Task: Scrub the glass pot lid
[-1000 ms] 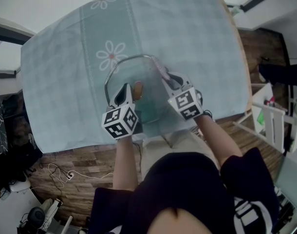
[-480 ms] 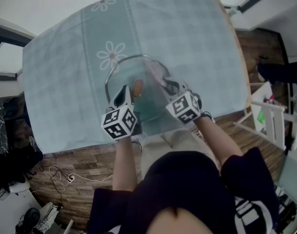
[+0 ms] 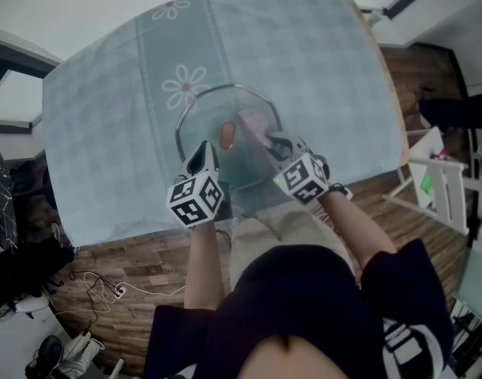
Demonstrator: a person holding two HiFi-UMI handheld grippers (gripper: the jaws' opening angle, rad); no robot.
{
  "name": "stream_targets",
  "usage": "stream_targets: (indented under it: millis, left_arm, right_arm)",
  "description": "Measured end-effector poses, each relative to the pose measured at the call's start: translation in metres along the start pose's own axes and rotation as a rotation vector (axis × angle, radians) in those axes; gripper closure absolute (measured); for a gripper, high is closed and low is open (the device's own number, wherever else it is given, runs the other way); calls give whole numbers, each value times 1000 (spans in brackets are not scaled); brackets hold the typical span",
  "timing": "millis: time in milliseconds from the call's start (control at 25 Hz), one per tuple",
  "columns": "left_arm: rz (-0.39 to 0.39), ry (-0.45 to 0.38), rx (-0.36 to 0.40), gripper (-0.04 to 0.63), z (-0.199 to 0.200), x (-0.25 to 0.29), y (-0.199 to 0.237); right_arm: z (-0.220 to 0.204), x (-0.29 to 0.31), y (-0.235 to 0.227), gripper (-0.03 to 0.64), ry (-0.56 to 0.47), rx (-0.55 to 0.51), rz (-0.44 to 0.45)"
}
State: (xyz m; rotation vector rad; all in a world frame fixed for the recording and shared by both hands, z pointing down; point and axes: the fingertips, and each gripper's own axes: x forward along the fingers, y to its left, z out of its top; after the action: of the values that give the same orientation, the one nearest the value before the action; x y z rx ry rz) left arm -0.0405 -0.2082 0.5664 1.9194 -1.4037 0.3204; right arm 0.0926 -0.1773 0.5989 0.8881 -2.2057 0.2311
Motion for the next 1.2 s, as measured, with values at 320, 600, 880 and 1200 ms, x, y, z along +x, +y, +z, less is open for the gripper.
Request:
stream_targets:
  millis: [320,600,880,1200]
  left_arm:
    - [-9,6,12,595,-8,-19,0]
    - [-15,8,16,595,-14,-34,5]
    - [-24,19,10,595,-23,-50,10]
    - [-18,22,6,595,-30,-65,24]
  right_arm:
    - [-1,-6,21,537,-25,2,16]
    - [-6,-9,39,537,-9,6,12]
    - [-5,-10,56,537,-4,7,15]
    - [-9,-12,78,537,9,18,18]
